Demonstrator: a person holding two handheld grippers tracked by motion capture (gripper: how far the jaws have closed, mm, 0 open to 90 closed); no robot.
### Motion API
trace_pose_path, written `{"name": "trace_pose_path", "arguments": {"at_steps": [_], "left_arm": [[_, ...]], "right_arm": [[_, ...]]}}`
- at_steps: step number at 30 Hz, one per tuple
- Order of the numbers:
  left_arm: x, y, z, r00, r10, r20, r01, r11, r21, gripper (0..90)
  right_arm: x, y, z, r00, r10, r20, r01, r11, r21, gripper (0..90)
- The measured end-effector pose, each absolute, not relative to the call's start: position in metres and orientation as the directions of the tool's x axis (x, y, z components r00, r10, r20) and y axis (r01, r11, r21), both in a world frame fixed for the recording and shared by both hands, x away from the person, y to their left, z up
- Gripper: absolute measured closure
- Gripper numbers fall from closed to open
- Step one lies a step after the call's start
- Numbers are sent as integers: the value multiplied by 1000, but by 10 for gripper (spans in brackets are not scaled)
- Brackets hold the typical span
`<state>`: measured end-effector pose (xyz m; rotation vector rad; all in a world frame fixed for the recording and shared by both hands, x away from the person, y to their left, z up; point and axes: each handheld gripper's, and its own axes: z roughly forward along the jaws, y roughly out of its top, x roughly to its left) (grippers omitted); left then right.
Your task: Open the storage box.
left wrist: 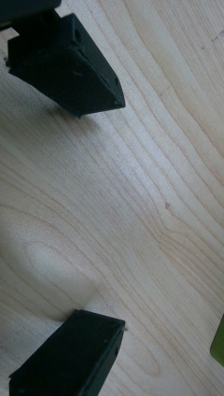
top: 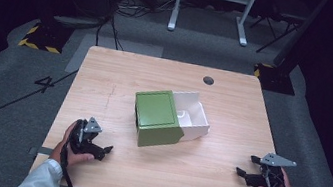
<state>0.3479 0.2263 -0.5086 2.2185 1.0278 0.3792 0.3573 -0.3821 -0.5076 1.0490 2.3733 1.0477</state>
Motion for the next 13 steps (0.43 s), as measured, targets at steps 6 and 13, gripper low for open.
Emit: {"name": "trace_pose_path", "arguments": {"at_steps": [6,13], "left_arm": [[348,226,-509,650,760,-12,571,-477,668,2],[349,226,-508,653,757,-9,568,-482,667,2]], "right_arm": [[357,-382,-508,-669,743,-13,491,455,743,152],[357,-382,-508,-671,742,-12,490,456,743,153]]}}
